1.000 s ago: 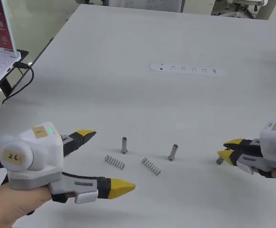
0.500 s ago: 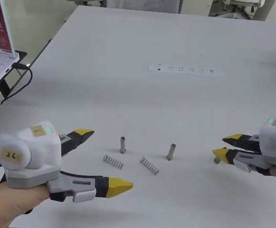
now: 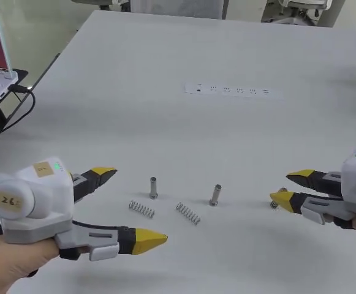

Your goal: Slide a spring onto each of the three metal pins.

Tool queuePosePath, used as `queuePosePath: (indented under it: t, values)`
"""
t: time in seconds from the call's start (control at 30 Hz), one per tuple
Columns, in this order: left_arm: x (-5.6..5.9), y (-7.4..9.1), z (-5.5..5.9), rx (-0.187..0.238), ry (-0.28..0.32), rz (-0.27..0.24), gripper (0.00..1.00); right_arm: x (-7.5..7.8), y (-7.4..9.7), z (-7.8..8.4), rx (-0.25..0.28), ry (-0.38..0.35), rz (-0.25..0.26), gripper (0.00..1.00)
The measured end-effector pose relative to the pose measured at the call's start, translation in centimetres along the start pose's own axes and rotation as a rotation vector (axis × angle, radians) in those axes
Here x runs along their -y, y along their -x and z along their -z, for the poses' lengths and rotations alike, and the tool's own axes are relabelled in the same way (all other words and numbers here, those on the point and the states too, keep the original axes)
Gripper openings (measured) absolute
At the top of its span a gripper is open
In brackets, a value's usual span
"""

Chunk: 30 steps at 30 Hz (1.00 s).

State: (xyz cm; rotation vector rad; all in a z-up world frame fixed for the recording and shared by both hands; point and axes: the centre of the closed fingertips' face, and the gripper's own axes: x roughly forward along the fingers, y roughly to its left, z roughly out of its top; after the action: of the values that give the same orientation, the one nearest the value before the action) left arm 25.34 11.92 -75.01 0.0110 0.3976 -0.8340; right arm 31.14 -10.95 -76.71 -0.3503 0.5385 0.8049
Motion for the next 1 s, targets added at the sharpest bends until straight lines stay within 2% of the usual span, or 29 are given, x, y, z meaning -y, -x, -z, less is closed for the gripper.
queuePosePath:
  t: [0.2, 0.47, 0.83, 1.0]
  values:
    - [0.2, 0.1, 0.1, -0.003, 0.001, 0.002, 0.98, -1.0, 1.0, -0.6, 0.026, -0.005, -0.009, 0.33]
    - [0.2, 0.3, 0.1, -0.004, 0.0, -0.001, 0.97, -2.3, 2.1, -0.6, 0.048, -0.023, -0.036, 0.34]
    - [0.0, 0.5, 0.1, -0.007, -0.001, -0.005, 0.97, -3.1, 2.5, 1.0, 0.024, -0.048, -0.068, 0.32]
    - [0.0, 0.5, 0.2, -0.013, -0.003, -0.001, 0.97, -3.7, 2.4, 1.0, 0.022, -0.051, -0.082, 0.31]
